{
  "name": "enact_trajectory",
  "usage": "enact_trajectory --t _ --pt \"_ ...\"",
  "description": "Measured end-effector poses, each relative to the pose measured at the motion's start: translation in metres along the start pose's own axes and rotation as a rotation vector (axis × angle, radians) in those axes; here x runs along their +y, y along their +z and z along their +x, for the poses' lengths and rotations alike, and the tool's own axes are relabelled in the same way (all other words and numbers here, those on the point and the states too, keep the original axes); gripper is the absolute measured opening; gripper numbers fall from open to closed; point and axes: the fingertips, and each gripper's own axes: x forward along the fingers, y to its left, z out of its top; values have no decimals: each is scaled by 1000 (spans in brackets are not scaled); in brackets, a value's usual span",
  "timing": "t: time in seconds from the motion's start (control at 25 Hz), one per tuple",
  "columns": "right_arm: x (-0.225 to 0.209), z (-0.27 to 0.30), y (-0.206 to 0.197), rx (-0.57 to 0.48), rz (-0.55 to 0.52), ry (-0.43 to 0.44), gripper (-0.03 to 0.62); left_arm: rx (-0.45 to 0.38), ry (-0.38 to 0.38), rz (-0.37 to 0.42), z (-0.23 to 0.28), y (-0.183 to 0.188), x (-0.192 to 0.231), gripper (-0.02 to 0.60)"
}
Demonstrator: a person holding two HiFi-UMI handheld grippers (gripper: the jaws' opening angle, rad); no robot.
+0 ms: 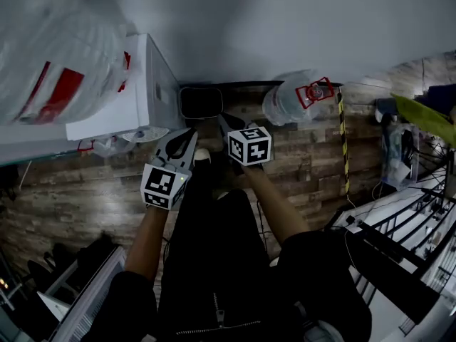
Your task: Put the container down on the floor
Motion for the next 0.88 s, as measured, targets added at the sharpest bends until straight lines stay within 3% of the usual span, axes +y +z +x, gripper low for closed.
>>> enact_trajectory --t 0.12,0.24,0.48,0.88 --pt "20 -39 7 0 -1 6 11 -3 0 -2 -18 29 -16 15" --pt "40 -72 14 -12 -69 2 11 -31 9 1 -34 55 -32 15" --pt "80 -139 29 -104 -101 -11 11 -53 25 12 -71 84 -70 15" --pt "135 -229 25 -188 -119 8 11 -64 84 -17 -133 90 -127 15"
